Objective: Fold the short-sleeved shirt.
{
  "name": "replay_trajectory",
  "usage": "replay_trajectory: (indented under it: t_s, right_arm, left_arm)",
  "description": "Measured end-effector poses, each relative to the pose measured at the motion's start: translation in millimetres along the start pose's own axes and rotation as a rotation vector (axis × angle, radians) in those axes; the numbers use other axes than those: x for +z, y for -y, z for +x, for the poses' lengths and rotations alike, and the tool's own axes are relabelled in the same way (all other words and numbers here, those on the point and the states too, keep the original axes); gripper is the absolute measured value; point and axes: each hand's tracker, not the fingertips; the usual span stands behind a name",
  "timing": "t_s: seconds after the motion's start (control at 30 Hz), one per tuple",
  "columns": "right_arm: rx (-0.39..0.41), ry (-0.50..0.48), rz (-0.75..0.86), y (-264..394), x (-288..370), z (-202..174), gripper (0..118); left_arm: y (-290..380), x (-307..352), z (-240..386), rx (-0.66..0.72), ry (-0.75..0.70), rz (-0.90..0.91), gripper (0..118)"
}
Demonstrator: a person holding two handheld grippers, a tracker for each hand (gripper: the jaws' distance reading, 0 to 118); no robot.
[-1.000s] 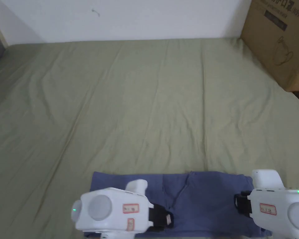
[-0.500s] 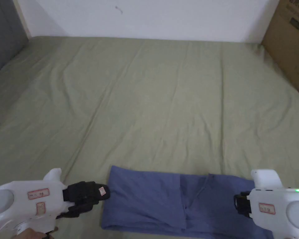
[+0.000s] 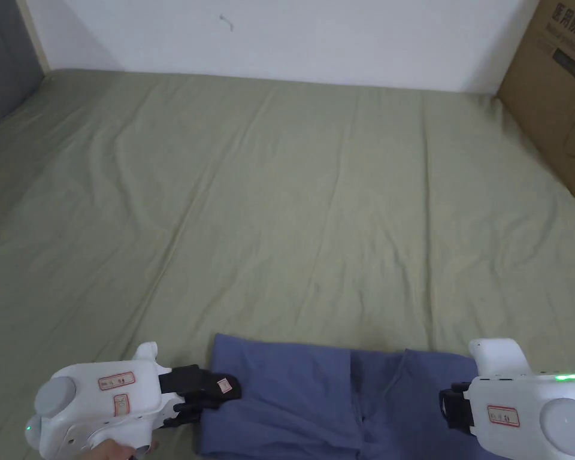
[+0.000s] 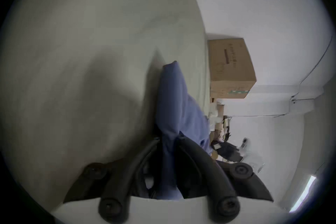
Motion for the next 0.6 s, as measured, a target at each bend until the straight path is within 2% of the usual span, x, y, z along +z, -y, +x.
replay_trajectory:
  t_s: [0.07, 0.13, 0.23, 0.37, 0.47, 0.6]
  right_arm:
    - [0.003, 0.004, -0.011, -0.2, -0.1, 0.1, 0]
    - [0.009, 0.015, -0.018, -1.1, -0.9, 0.7, 0]
    - [0.012, 0.025, -0.025, -4.4, -2.8, 2.0, 0]
    - [0.000, 0.012, -0.008, -7.5, -1.0, 1.3, 0]
    - [-0.006, 0.006, -0.003, -7.9, -3.0, 0.1, 0]
    - [-0.013, -0.005, -0.010, -4.8, -9.4, -1.2, 0]
  left_arm:
    - [-0.3, 9.2, -4.8, 0.041, 0.090, -0.015, 8]
    - [0.1, 26.9, -0.4, 0.008, 0.111, -0.008, 8]
    - [-7.6, 57.2, -1.2, -0.032, 0.052, 0.026, 8]
    - [-33.0, 117.3, -27.4, 0.009, -0.024, 0.127, 8]
    - [-43.1, 156.6, -33.7, -0.009, -0.098, 0.168, 8]
    - [-43.1, 176.5, -25.2, -0.030, -0.161, 0.190, 8]
